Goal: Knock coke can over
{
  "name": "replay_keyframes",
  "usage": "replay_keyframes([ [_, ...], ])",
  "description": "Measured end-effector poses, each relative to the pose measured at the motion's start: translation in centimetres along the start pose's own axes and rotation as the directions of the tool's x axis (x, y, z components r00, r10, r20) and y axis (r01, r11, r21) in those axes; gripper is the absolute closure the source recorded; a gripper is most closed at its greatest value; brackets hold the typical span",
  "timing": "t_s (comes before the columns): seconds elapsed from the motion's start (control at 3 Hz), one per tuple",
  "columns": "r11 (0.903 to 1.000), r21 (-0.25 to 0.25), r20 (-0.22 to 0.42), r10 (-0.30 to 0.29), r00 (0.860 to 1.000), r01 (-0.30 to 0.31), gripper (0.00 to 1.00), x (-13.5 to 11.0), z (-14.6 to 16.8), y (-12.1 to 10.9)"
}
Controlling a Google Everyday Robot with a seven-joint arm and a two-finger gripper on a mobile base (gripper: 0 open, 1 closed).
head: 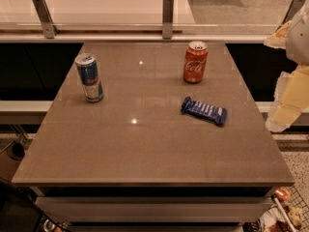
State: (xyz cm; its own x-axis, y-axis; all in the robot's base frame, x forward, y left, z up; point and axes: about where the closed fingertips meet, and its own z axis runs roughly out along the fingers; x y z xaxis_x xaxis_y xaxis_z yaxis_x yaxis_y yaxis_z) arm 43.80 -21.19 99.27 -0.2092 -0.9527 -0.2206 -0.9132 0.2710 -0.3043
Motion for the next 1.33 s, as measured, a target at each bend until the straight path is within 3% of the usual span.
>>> replay_keyframes([
  [0.67, 0.9999, 0.011, 0.014, 0.009, 1.000, -0.009, 0.00, -0.2, 0.1, -0.4],
  [1.0, 0.9988, 0.022, 0.100, 0.040, 0.994, -0.043, 0.00, -0.8, 1.1, -2.0],
  [1.33, 0.9907, 0.042, 0.203, 0.118, 0.972, -0.129, 0.00, -1.3, 2.5, -3.7],
])
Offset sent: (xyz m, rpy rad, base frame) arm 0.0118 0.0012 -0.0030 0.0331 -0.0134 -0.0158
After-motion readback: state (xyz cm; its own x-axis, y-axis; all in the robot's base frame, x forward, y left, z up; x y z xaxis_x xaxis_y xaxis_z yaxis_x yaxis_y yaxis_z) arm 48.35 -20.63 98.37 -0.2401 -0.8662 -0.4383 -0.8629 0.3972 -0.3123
